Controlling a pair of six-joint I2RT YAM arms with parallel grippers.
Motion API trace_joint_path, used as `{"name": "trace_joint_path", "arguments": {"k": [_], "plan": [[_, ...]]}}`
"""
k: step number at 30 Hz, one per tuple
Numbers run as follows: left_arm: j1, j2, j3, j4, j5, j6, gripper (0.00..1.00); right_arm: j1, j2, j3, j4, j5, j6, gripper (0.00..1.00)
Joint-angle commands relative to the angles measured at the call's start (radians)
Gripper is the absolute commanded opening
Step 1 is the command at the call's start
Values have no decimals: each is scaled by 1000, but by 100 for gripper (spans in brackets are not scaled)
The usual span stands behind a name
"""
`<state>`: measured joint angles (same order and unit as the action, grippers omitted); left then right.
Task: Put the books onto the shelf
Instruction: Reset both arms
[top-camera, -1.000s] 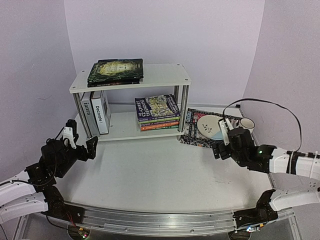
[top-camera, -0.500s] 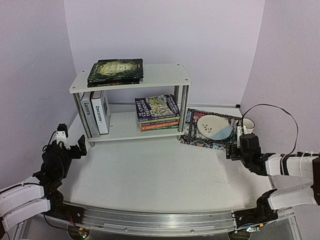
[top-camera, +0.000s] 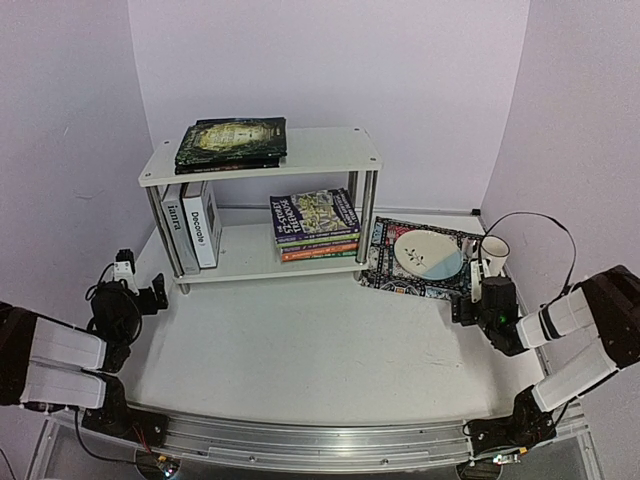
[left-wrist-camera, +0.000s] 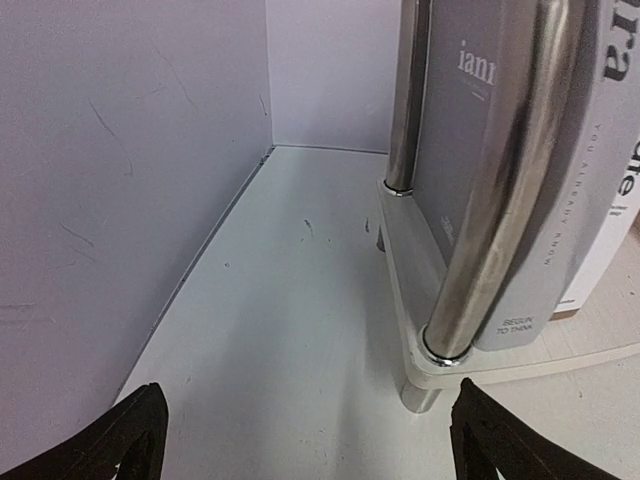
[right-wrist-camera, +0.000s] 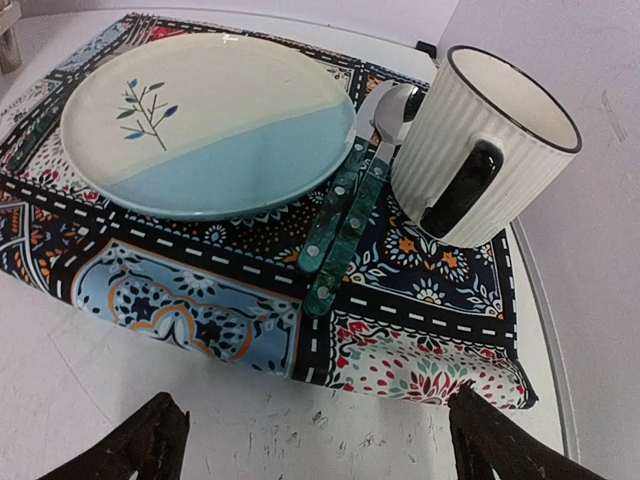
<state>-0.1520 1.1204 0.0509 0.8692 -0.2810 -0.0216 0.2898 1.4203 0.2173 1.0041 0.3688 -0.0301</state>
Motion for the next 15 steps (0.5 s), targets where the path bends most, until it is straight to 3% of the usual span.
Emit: {"name": "trace_joint_path", "arguments": {"k": [1,6,12,15], "plan": [[55,159,60,251,142,17,100,-25,46,30,98,-67,-64,91],[65,330,153,284,174,85,100,-51,164,35,242,-22,-74,95],[86,468,180,362,206,87,100,-161,237,47,275,-213,-10,85],[92,527,210,370,229,98,100,-189,239,73,220,-212,21,96]]}}
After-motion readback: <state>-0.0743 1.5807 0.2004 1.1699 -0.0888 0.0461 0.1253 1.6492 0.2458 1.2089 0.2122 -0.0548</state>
